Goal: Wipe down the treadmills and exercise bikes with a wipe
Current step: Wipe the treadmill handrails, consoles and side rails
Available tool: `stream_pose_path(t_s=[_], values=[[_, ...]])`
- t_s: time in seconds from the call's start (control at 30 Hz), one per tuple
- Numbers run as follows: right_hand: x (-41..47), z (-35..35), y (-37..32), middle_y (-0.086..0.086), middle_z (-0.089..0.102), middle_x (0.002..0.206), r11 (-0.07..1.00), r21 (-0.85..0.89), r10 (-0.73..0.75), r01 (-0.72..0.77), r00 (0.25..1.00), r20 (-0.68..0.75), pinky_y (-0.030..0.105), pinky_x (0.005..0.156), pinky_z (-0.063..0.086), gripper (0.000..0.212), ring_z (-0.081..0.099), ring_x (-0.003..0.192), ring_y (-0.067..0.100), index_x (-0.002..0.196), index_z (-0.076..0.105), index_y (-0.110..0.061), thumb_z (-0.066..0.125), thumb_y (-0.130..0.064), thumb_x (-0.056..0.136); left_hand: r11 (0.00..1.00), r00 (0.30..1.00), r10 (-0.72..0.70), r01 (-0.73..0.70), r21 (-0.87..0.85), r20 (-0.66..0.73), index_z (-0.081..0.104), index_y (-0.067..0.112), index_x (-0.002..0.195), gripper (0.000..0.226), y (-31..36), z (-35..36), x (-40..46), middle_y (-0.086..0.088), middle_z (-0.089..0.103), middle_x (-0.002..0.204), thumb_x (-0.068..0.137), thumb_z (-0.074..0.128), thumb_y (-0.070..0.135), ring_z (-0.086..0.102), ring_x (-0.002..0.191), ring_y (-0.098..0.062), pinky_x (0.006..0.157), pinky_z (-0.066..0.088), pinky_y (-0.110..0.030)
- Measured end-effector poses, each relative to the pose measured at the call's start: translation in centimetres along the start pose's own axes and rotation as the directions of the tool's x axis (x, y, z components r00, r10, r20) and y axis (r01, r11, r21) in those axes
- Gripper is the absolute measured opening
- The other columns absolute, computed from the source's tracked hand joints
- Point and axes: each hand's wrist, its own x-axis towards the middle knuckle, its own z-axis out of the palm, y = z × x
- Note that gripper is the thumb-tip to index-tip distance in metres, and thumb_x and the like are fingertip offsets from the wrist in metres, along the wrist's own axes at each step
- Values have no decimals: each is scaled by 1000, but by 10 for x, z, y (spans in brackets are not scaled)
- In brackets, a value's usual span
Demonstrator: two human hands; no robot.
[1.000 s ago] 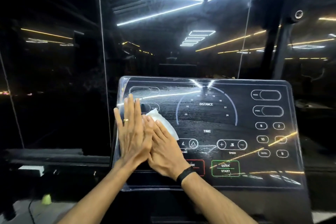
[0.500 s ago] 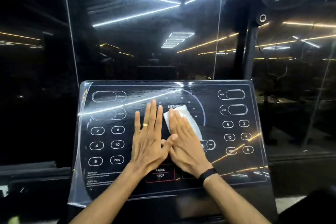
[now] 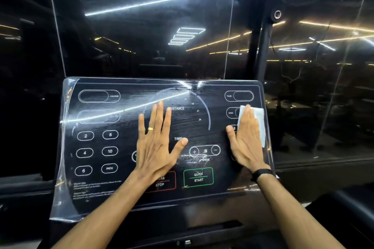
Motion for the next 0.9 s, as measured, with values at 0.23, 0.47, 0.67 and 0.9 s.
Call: stream_pose_path(t_s=[0.23, 0.47, 0.67, 0.9], values=[[-46, 24, -34, 24, -6, 165, 832, 146, 553, -536, 822, -136, 38, 124, -9, 87, -8, 154, 29, 153, -15, 0, 14, -60, 96, 1000, 999, -25, 24, -17, -36, 11, 8, 158, 85, -9, -9, -10, -12, -3, 167, 96, 23, 65, -2, 154, -24, 122, -12, -50], [-6, 6, -48, 12, -12, 167, 999, -15, -45, 46, 998, 54, 38, 125, -8, 83, -11, 154, 22, 159, -2, -6, 14, -60, 98, 998, 998, 55, -56, -40, -25, 14, 6, 158, 86, 5, -4, -9, -13, 0, 167, 96, 23, 65, 2, 154, -26, 122, -10, -52], [-44, 9, -11, 26, 25, 158, 885, 61, 464, -461, 871, -161, 47, 122, 15, 81, 23, 147, 39, 155, 16, 1, 22, -54, 95, 995, 998, 62, -64, -74, -19, 16, 7, 158, 85, 16, 1, -14, -12, 1, 167, 95, 26, 65, 4, 154, -26, 122, -10, -49], [-78, 26, -85, 10, -24, 164, 1000, 23, -20, 17, 993, 118, 35, 123, -14, 87, -22, 152, 19, 157, -13, -8, 6, -68, 97, 991, 995, 97, -97, -97, 0, 14, 8, 158, 85, 28, 8, -11, -12, 0, 167, 95, 25, 64, 3, 154, -25, 122, -9, -51]])
